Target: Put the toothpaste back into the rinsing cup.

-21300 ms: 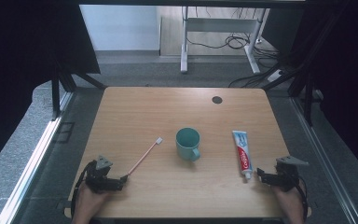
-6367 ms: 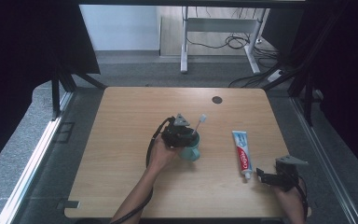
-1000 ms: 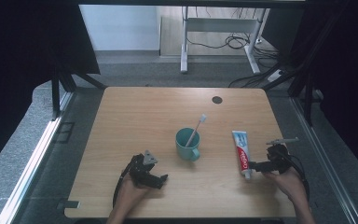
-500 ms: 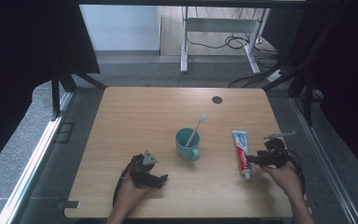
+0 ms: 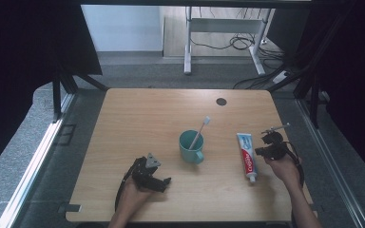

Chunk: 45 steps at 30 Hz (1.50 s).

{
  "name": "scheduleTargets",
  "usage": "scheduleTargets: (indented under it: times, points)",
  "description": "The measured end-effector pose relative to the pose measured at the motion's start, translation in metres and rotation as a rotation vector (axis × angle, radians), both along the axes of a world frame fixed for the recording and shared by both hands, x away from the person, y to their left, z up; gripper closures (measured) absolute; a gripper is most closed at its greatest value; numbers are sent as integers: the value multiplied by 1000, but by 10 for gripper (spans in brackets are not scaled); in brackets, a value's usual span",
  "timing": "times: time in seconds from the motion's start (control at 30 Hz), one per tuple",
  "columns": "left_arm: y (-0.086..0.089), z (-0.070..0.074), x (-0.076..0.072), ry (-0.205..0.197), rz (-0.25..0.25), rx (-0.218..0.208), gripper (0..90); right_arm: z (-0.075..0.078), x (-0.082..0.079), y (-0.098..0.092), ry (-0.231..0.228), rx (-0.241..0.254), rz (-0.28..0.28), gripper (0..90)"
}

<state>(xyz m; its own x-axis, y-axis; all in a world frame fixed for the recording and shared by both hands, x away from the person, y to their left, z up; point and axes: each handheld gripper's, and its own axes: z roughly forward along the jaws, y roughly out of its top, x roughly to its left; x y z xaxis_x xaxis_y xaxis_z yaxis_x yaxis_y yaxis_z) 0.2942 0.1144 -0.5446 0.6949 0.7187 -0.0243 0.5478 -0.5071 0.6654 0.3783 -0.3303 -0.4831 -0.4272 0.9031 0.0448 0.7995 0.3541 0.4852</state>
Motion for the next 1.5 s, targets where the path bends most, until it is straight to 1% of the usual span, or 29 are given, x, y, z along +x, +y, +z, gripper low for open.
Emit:
scheduleTargets:
  times: [0.03, 0.07, 0.1, 0.2, 0.23, 0.27, 0.33, 0.6, 0.7, 0.83, 0.9, 0.93, 1.07, 1.3, 1.43, 1.47, 1.5]
  points:
    - [0, 0, 0, 0, 0, 0, 13, 0, 0, 0, 0, 0, 0, 893]
    - [0, 0, 0, 0, 0, 0, 13, -2, 6, 0, 7, -10, -6, 894]
    - [0, 0, 0, 0, 0, 0, 13, -2, 6, 0, 7, -10, -6, 894]
    - [0, 0, 0, 1, 0, 1, 13, -6, 14, 0, 11, -21, -19, 894]
    - [0, 0, 0, 1, -1, 1, 13, -8, 18, 0, 18, -26, -25, 894]
    - [0, 0, 0, 1, 0, 1, 13, -8, 18, 0, 18, -26, -25, 894]
    - [0, 0, 0, 1, 0, 1, 13, -11, 24, 0, 29, -34, -36, 894]
    - [0, 0, 0, 1, 0, 1, 13, -17, 33, -3, 54, -23, -47, 895]
    - [0, 0, 0, 1, 0, 1, 13, -19, 36, 1, 55, -5, -35, 895]
    - [0, 0, 0, 1, 0, 1, 13, -18, 37, 5, 53, 6, -27, 895]
    - [0, 0, 0, 1, 0, 1, 13, -18, 38, 8, 49, 8, -13, 895]
    - [0, 0, 0, 1, 0, 1, 13, -17, 39, 12, 45, 9, 3, 895]
    - [0, 0, 0, 1, 0, 1, 13, -16, 39, 19, 40, 22, 23, 895]
    - [0, 0, 0, 1, -1, 1, 13, -17, 39, 38, 41, 43, 93, 894]
    - [0, 0, 0, 1, -1, 1, 14, -16, 39, 39, 43, 40, 100, 888]
    - [0, 0, 0, 1, -1, 1, 14, -14, 38, 37, 47, 42, 103, 853]
    - [0, 0, 0, 1, -1, 1, 14, -14, 38, 37, 47, 42, 103, 853]
